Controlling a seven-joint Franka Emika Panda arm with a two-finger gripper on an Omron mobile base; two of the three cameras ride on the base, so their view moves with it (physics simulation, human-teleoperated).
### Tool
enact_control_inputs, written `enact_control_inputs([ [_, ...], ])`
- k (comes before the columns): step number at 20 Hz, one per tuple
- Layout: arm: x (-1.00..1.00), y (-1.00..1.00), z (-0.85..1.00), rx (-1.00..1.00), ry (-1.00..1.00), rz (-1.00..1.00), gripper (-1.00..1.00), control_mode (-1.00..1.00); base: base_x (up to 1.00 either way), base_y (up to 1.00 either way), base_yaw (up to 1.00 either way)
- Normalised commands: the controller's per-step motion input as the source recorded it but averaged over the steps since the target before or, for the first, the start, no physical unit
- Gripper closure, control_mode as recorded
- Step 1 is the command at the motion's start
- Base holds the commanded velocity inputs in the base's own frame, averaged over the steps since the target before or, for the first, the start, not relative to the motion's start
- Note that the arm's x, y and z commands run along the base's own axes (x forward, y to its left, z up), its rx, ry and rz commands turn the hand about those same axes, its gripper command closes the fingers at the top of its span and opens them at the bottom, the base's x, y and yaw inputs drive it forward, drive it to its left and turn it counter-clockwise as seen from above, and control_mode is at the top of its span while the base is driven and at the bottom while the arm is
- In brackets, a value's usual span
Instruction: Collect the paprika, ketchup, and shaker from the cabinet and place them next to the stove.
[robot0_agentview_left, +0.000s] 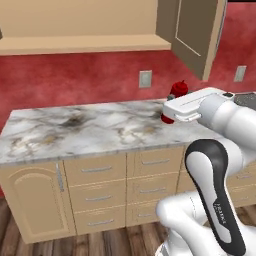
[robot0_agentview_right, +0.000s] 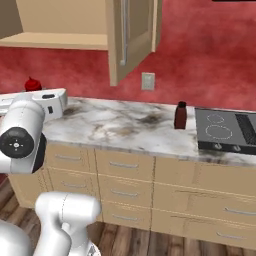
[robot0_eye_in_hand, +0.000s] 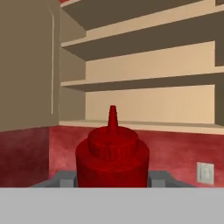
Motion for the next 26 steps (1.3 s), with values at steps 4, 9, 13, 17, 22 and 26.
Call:
enact_control_inputs([
  [4, 0.0, 0.0, 0.0, 0.0, 0.0, 0.0, 1.0, 1.0, -0.52, -0.78, 0.0],
  [9, 0.0, 0.0, 0.0, 0.0, 0.0, 0.0, 1.0, 1.0, -0.5, -0.79, 0.01],
  [13, 0.0, 0.0, 0.0, 0.0, 0.0, 0.0, 1.0, 1.0, -0.21, -0.75, 0.03],
  [17, 0.0, 0.0, 0.0, 0.0, 0.0, 0.0, 1.0, 1.0, -0.01, -0.74, 0.07],
  [22, 0.0, 0.0, 0.0, 0.0, 0.0, 0.0, 1.0, 1.0, 0.16, -0.61, 0.12],
  [26, 0.0, 0.0, 0.0, 0.0, 0.0, 0.0, 1.0, 1.0, 0.28, -0.57, 0.15],
])
